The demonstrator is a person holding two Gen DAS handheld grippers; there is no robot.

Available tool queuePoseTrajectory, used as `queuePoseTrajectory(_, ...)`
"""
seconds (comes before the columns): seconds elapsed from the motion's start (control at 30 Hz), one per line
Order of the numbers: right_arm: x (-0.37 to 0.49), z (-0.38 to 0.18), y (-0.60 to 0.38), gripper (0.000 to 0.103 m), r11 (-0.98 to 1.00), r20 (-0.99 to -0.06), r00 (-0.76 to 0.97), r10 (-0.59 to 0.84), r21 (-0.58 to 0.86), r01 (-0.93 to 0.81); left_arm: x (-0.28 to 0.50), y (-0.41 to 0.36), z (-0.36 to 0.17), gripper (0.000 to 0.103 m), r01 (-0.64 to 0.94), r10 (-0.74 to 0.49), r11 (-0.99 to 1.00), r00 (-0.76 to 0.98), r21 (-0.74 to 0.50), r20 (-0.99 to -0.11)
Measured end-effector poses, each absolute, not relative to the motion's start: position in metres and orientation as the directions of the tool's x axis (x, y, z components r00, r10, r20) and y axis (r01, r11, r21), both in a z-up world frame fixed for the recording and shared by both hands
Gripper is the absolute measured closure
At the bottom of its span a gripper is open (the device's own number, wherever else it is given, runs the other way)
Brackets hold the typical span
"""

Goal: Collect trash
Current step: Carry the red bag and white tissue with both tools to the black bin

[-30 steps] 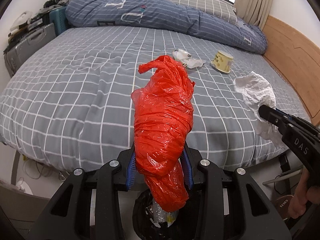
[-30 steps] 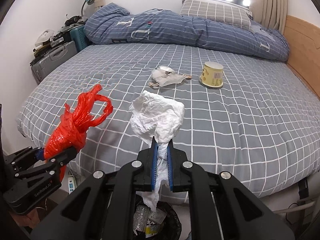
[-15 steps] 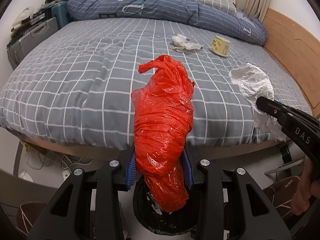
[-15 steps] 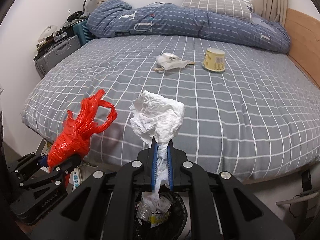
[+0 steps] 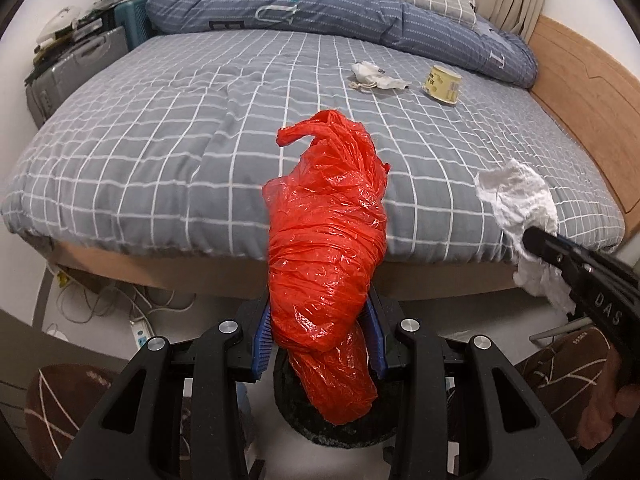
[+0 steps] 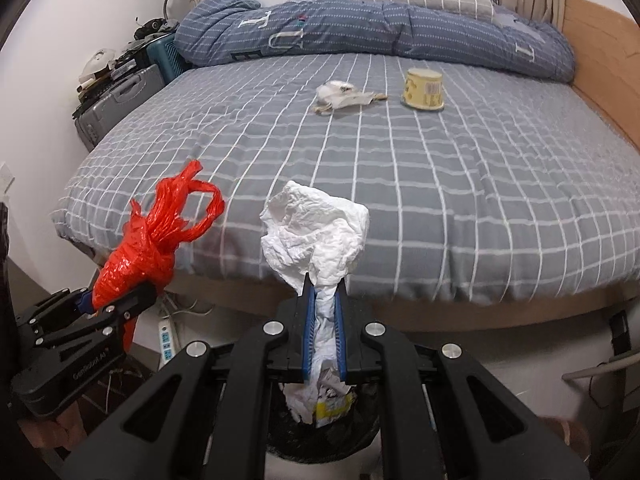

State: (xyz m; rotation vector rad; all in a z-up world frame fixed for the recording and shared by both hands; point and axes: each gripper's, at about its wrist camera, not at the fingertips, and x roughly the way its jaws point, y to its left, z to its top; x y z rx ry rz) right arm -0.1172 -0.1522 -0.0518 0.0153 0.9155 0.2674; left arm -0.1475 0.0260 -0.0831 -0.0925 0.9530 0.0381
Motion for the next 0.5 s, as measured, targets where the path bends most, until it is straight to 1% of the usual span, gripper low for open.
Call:
queuePoseTrajectory(0.2,-0.134,-0.068,-0.148,0.095,0.969,-0.807,0.549,0.219,0.113,-0.22,-0.163,0.03,-0.096,0.066,-0.076,-0.004,0.996,0.546,-0.053,-0.838)
queuePoseTrajectory(0.5,-0.149,-0.083,-0.148,0.095,0.971,-0.836,0.507,0.209,0.119,-0.206,-0.181,0.04,-0.101,0.066,-0.095,0.023,0.995,0.518,-0.031,-0.855)
